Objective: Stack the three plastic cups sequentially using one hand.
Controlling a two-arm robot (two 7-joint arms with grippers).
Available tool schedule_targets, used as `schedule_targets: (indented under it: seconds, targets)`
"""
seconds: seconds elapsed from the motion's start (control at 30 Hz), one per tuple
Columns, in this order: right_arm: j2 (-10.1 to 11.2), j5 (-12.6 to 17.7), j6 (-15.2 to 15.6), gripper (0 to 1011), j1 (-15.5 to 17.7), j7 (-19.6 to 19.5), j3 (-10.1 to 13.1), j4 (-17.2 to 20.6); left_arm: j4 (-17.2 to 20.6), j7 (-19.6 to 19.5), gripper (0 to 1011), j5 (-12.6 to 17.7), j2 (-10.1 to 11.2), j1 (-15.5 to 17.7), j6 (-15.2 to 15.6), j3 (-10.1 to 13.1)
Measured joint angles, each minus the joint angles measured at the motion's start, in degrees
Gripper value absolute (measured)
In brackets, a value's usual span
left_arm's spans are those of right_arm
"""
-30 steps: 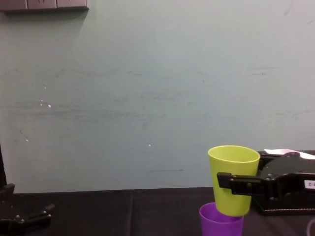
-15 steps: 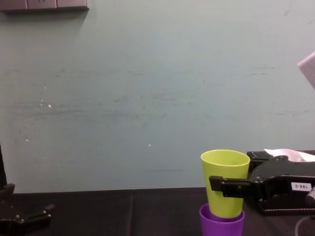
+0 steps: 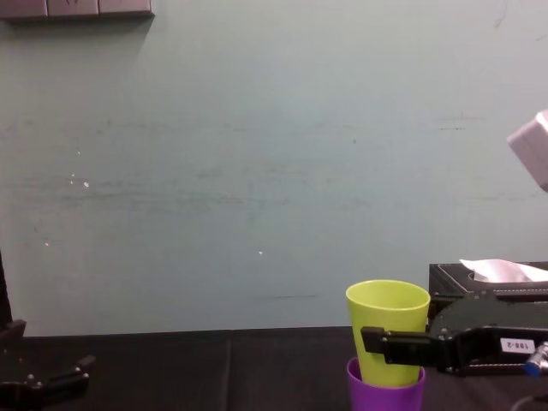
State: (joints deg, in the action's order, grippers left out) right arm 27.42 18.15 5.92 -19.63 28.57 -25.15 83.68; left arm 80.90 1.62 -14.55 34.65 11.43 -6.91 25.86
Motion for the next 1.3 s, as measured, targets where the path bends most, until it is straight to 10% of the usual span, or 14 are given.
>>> schedule_targets:
  seconds: [0.67, 1.0, 1.3]
  targets:
    - [0.0, 0.0, -0.3, 732, 0.1, 0.4, -0.1, -0.7, 0.0, 0.0, 1011, 0.0, 0.0, 0.0, 0.0, 0.0]
    - [0.0, 0.0, -0.3, 982, 0.1, 0.4, -0.1, -0.6, 0.0, 0.0, 1011, 0.0, 0.0, 0.0, 0.0, 0.0]
    - [0.0, 0.1, -0.3, 1003, 0.1, 0.4, 0.0, -0.6, 0.0, 0.0, 1011, 0.0, 0.0, 0.0, 0.0, 0.0]
